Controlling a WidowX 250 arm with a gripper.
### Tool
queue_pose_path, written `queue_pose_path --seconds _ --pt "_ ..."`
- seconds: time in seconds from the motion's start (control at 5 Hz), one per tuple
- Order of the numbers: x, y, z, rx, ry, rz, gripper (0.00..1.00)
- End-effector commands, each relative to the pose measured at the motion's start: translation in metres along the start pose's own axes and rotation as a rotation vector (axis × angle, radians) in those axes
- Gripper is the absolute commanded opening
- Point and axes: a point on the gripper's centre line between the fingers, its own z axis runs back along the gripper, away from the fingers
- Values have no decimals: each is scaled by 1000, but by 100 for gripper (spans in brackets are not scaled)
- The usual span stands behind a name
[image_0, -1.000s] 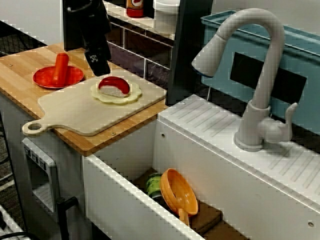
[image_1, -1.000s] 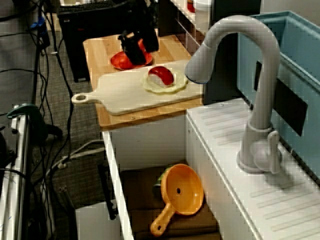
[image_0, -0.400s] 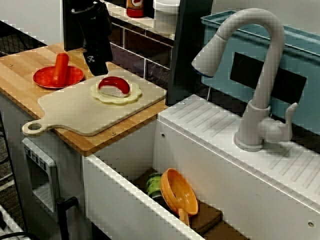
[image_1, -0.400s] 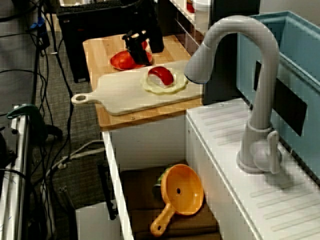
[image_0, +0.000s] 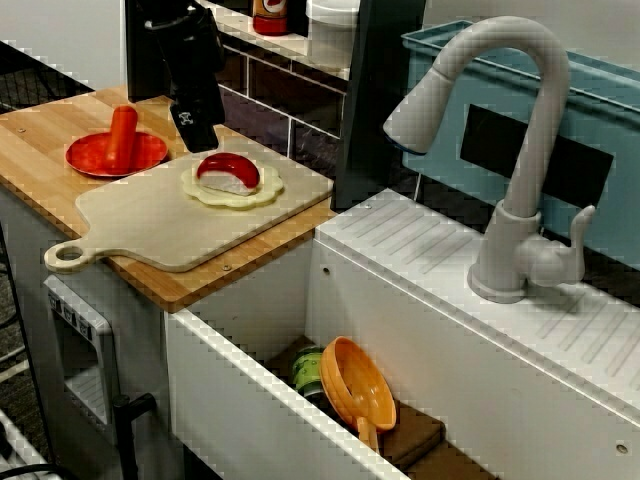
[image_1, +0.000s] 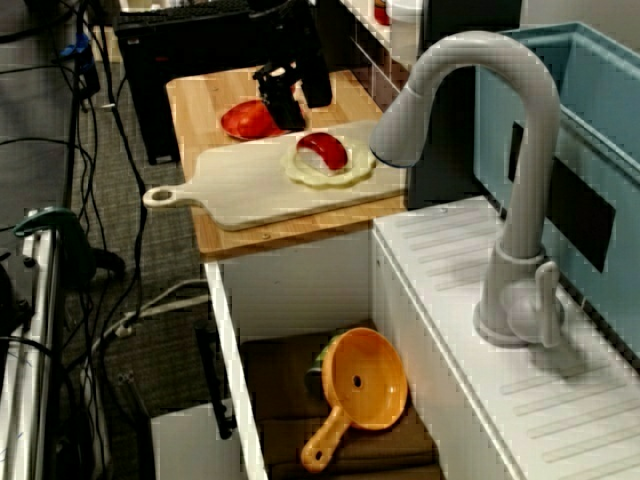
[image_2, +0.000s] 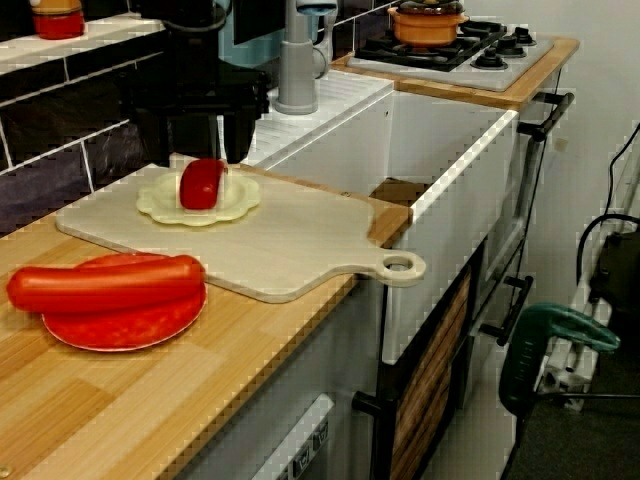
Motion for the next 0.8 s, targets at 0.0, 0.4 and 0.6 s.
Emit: queue_pose_path --seconds 0.0,0.4,0.6 --pt "5 5 3 69 11 13 100" --pt "7 3 -8 84 23 31 100" --pt "6 2 -9 77 21 40 100"
